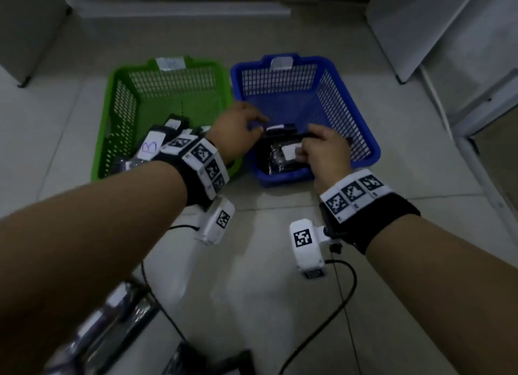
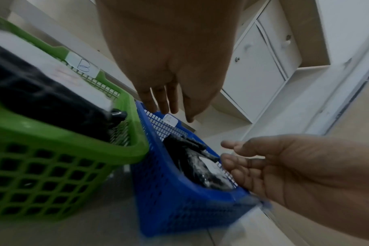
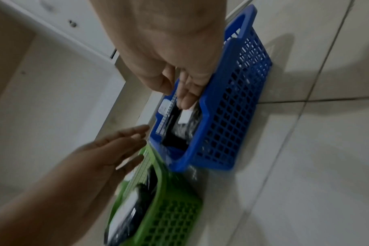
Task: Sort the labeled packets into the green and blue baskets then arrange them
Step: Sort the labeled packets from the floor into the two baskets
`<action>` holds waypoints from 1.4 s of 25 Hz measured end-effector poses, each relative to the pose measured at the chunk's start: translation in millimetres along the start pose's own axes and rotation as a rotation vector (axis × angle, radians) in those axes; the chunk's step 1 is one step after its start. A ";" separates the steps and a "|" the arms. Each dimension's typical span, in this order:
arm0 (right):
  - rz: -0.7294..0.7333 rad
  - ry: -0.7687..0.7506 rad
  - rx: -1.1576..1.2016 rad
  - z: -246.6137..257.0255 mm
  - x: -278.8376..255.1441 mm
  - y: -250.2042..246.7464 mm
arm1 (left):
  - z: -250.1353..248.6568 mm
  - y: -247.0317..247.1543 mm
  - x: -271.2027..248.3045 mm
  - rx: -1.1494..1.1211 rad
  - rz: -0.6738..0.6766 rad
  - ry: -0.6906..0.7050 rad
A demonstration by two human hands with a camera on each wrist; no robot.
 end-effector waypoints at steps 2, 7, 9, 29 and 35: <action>-0.014 -0.141 -0.229 -14.9 -30.9 1.5 | 3.0 -15.4 -40.9 0.006 -0.007 0.096; 0.318 -0.223 -0.665 -82.3 -140.3 -0.4 | 17.7 -32.6 -194.5 -0.008 0.258 0.122; 0.527 -0.192 -0.889 -113.6 -175.1 -3.6 | 21.9 -21.4 -254.1 -0.060 0.363 0.041; 0.834 0.002 -0.955 -113.8 -164.8 18.9 | 34.4 -11.5 -298.6 -0.772 0.115 -0.612; 0.764 0.147 -0.476 -80.6 -144.1 29.3 | 31.2 -39.0 -246.4 -0.874 -0.060 -0.577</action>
Point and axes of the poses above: each hand's wrist, its own x-axis towards the middle knuckle, its own y-axis out of the palm, z = x × y, the point moved 1 cm from there along x, towards the middle knuckle, and after that the axes turned 10 degrees about y, right-handed, at the moved point
